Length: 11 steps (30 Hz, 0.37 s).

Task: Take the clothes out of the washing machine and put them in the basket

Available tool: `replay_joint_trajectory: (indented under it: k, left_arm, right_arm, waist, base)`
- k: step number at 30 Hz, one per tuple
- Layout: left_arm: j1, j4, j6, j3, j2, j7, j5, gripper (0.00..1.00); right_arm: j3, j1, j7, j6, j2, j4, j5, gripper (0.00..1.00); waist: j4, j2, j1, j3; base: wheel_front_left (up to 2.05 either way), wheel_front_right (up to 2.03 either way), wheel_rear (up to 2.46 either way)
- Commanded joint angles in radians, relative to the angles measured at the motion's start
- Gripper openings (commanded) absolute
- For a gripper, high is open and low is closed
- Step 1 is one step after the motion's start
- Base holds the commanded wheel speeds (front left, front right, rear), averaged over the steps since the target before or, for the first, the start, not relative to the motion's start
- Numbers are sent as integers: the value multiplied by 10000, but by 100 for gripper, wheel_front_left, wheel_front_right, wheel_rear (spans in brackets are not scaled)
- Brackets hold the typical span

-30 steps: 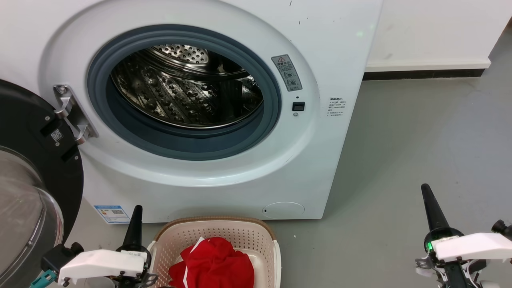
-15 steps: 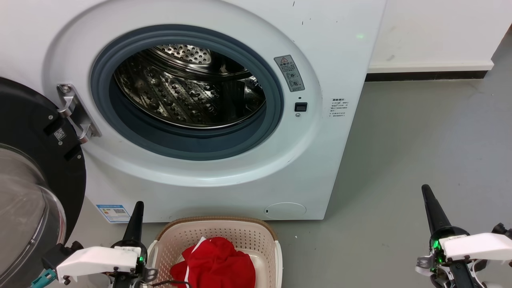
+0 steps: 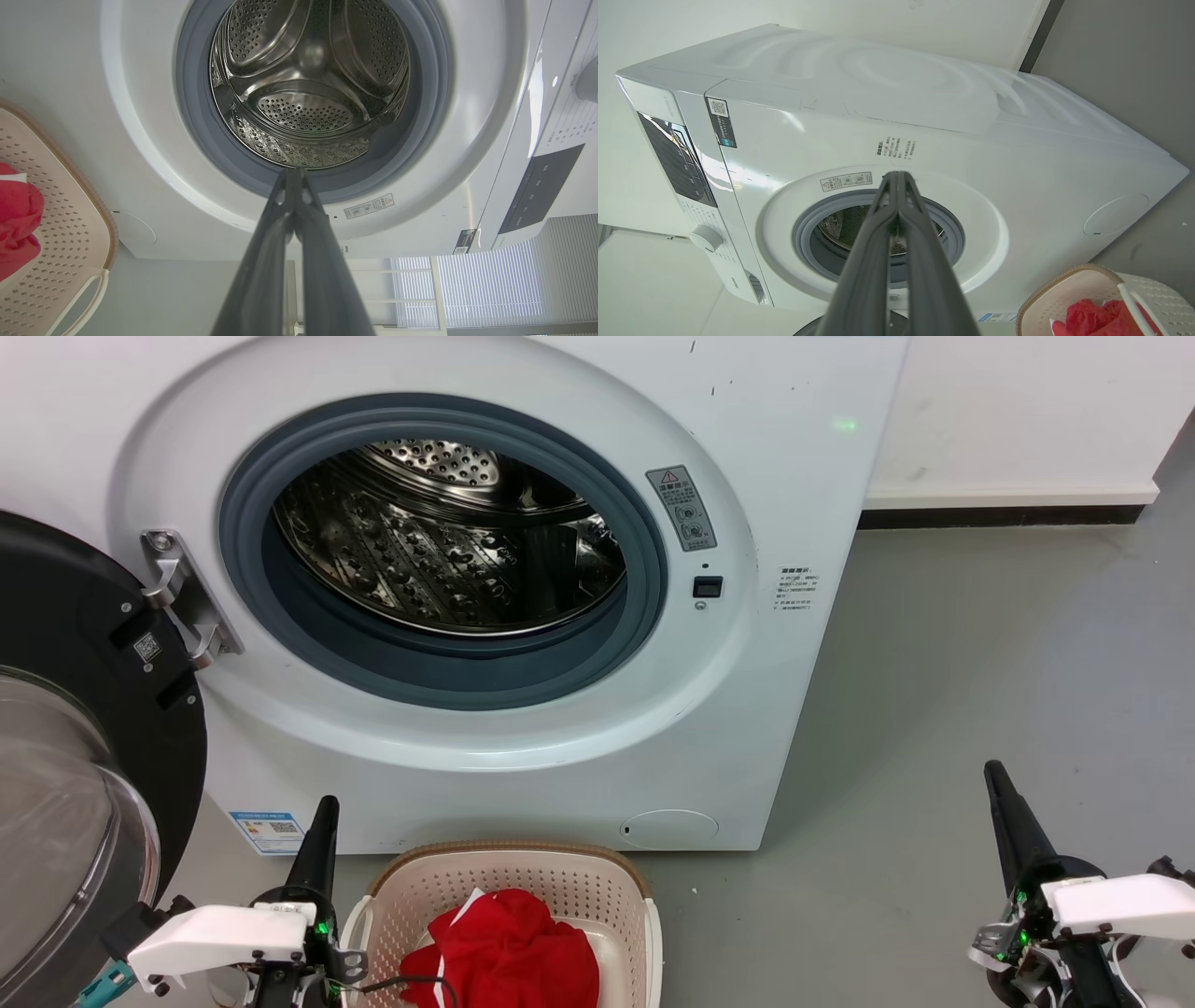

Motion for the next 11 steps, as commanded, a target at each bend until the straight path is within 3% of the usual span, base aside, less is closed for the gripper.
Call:
replay_joint_trajectory:
  k: [1, 11]
  left_arm:
    - [-229, 6, -85, 42, 11, 52, -204, 0]
    - [-315, 108, -121, 84, 10, 231, -982, 0]
  right_arm:
    - [-46, -173, 49, -2, -6, 1, 227, 0]
    - [-121, -258, 258, -2, 20, 112, 1028, 0]
  waist:
    - [7, 0, 0, -2]
    - [58, 0, 0, -18]
  base:
    - [0, 0, 0]
    - [0, 0, 0]
